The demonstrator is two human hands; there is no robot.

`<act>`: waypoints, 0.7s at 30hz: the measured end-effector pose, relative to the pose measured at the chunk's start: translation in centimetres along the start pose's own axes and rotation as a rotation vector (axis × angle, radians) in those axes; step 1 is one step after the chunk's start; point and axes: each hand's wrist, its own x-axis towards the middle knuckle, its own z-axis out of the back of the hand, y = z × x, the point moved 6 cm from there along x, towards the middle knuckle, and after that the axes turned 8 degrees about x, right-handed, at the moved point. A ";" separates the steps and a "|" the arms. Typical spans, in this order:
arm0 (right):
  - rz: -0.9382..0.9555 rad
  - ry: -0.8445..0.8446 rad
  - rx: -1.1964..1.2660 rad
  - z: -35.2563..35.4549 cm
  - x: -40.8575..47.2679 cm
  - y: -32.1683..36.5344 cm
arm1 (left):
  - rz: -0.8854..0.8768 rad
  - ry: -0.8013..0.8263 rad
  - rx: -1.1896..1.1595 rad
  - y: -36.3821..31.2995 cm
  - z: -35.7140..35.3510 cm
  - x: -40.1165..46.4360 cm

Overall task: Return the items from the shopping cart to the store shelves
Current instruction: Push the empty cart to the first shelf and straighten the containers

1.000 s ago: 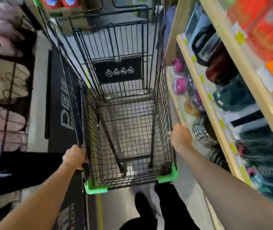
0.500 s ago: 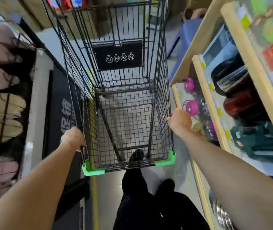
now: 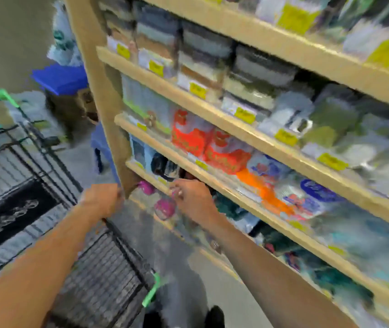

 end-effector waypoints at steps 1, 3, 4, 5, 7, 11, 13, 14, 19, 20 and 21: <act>-0.002 -0.114 0.055 3.3 -0.6 -0.5 | -0.092 -0.168 -0.017 -4.1 5.2 0.2; 0.006 -0.313 0.117 9.4 -2.4 -1.0 | -0.320 -0.432 -0.063 -12.2 13.7 0.5; 0.028 -0.408 0.121 11.8 -3.8 -1.3 | -0.428 -0.555 -0.163 -15.5 16.7 0.0; 0.066 -0.521 0.110 14.2 -5.1 -1.8 | -0.528 -0.643 -0.252 -18.5 18.8 -0.9; 0.090 -0.715 0.065 18.2 -8.1 -3.0 | -0.722 -0.774 -0.336 -23.1 21.9 -3.1; 0.087 -0.988 -0.034 24.4 -11.3 -4.3 | -1.016 -1.078 -0.338 -29.0 25.5 -6.9; 0.058 -1.052 -0.073 26.9 -10.9 -4.4 | -0.990 -1.186 -0.408 -29.7 26.7 -7.0; 0.024 -1.046 -0.088 27.9 -10.2 -4.3 | -0.933 -1.215 -0.487 -29.4 27.1 -6.6; -0.198 -0.811 -0.043 29.9 -4.4 -3.5 | -0.470 -1.052 -1.020 -25.1 26.2 -2.4; -0.207 -0.772 -0.009 30.0 -3.0 -3.1 | -0.427 -0.978 -1.057 -24.5 25.8 -1.6; -0.243 -0.739 0.008 30.2 -2.5 -3.3 | -0.424 -0.889 -1.066 -25.1 25.5 -1.2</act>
